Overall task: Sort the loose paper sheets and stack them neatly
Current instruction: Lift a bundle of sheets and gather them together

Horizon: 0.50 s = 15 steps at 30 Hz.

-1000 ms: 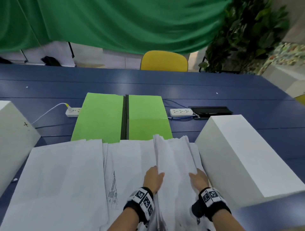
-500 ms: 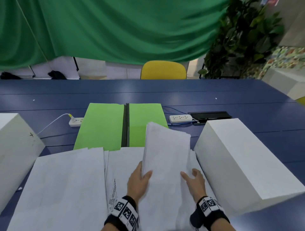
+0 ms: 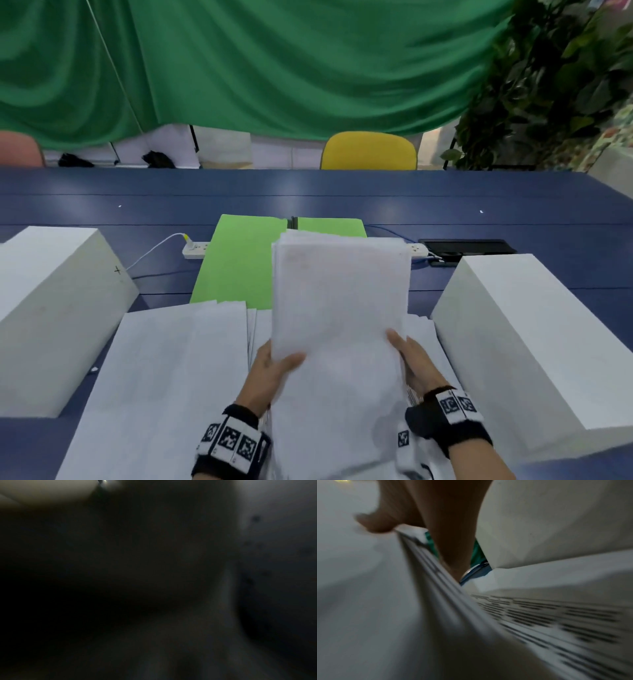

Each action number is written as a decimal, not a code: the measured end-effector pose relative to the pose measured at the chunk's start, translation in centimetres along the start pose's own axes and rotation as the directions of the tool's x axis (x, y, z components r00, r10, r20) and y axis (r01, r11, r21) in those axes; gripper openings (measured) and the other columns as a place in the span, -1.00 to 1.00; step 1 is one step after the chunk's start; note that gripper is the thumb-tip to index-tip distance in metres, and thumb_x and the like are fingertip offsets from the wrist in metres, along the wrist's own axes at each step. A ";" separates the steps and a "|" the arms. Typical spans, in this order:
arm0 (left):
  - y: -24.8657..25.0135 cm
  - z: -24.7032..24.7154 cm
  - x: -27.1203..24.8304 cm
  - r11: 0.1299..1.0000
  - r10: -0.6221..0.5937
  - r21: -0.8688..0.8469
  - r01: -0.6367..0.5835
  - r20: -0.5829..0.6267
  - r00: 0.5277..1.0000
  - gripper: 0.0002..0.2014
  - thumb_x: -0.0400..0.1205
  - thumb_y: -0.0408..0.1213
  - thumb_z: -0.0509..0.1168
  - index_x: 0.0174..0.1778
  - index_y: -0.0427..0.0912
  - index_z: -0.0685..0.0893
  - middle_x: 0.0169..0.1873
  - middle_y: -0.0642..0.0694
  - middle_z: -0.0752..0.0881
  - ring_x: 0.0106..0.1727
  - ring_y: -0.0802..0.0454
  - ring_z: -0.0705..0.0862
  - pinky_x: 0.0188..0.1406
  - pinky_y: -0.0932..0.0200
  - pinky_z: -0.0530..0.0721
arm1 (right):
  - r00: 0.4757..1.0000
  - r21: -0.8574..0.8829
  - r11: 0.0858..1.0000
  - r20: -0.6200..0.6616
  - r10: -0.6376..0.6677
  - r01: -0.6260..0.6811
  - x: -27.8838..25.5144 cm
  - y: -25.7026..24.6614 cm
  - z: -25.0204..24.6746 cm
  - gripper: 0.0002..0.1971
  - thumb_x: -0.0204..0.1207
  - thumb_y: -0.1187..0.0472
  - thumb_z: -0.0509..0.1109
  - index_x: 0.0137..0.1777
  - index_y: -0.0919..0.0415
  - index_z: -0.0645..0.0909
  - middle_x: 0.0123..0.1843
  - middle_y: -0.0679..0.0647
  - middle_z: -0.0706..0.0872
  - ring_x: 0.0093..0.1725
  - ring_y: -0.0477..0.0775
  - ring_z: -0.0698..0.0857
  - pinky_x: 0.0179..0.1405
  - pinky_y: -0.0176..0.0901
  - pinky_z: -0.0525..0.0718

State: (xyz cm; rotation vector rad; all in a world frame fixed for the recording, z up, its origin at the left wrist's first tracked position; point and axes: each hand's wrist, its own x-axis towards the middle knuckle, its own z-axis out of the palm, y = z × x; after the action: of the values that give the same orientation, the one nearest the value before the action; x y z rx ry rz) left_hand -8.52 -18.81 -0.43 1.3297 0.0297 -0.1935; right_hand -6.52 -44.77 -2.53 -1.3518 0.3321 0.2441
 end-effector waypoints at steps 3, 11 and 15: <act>2.8 0.0 0.5 0.999 0.042 -0.005 -0.043 -0.059 0.997 -0.33 -0.02 -0.03 0.66 -0.03 -0.27 0.72 -0.21 -0.11 0.84 -0.18 0.00 0.80 -0.24 0.19 0.75 | 0.987 -0.043 0.992 0.106 -0.118 0.123 -1.1 -4.2 2.5 -0.22 -0.14 -0.16 0.73 0.11 0.18 0.70 0.07 0.14 0.81 0.07 0.13 0.79 0.04 -0.01 0.73; 8.8 2.0 0.3 0.946 0.311 0.138 -0.293 -0.140 0.940 -0.78 0.47 -0.50 0.42 -0.11 -0.08 0.71 -0.29 0.18 0.82 -0.17 0.26 0.77 -0.04 0.31 0.73 | 0.916 -0.074 0.915 -0.038 -0.399 0.396 -2.2 -9.7 7.6 -0.80 0.38 0.35 0.51 -0.15 0.06 0.61 -0.39 -0.22 0.77 -0.36 -0.30 0.74 -0.37 -0.46 0.67; 10.1 1.3 -0.3 0.918 0.398 0.060 -0.393 -0.146 0.906 -0.75 0.38 -0.39 0.52 -0.12 -0.04 0.68 -0.29 0.21 0.81 -0.21 0.31 0.76 -0.14 0.29 0.71 | 0.882 -0.047 0.881 0.046 -0.468 0.470 -2.7 -10.5 7.9 -0.78 0.26 0.25 0.62 -0.16 0.05 0.66 -0.28 -0.17 0.81 -0.25 -0.29 0.76 -0.20 -0.38 0.70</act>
State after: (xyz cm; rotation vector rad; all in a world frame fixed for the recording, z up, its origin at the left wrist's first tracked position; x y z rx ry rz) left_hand -7.29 -17.80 9.68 1.3494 -0.1124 0.2570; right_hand -4.50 -39.14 9.52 -1.4400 -0.0399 -0.1325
